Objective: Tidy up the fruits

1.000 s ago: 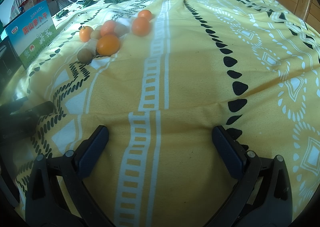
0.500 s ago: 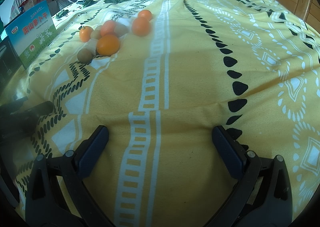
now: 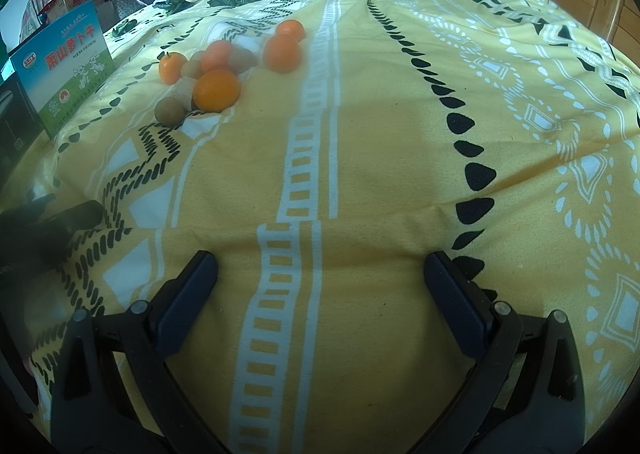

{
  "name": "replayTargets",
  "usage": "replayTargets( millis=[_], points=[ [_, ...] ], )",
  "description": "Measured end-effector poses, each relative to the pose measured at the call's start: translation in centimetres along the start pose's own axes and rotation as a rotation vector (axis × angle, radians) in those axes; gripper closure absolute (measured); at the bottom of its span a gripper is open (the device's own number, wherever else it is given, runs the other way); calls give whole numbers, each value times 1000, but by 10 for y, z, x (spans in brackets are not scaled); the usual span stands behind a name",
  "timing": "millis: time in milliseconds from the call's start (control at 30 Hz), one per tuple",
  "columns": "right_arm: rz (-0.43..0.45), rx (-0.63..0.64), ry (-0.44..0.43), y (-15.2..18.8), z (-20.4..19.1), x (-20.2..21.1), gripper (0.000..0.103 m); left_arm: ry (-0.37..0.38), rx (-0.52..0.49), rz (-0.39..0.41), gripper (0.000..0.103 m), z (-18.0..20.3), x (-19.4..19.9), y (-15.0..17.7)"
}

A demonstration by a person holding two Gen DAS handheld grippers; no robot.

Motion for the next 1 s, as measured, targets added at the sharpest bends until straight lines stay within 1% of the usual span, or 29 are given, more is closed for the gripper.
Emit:
replayTargets(
  millis=[100, 167, 233, 367, 500, 567, 1000],
  points=[
    [0, 0, 0, 0, 0, 0, 0, -18, -9, -8, 0, 1, -1, 0],
    [-1, 0, 0, 0, 0, 0, 0, -51, -20, -21, 0, 3, -1, 1],
    [0, 0, 0, 0, 0, 0, 0, -60, -21, -26, 0, 4, -2, 0],
    [0, 0, 0, 0, 0, 0, 0, -52, -16, -9, 0, 3, -2, 1],
    [0, 0, 0, 0, 0, 0, 0, -63, -18, -9, 0, 4, -1, 1],
    [0, 0, 1, 0, 0, 0, 0, -54, -11, -9, 0, 3, -1, 1],
    [0, 0, 0, 0, 0, 0, 0, -56, -12, -9, 0, 3, -1, 2]
  ],
)
Point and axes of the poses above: each gripper's, at about its wrist camera, not at the fingertips, and x roughly against the way its jaws point, z to its right, y to its underside, the point moved 10 cm from there along -x, roughly the way its jaws point, and after that the axes turned 3 degrees about -x, right-handed, at the moved point
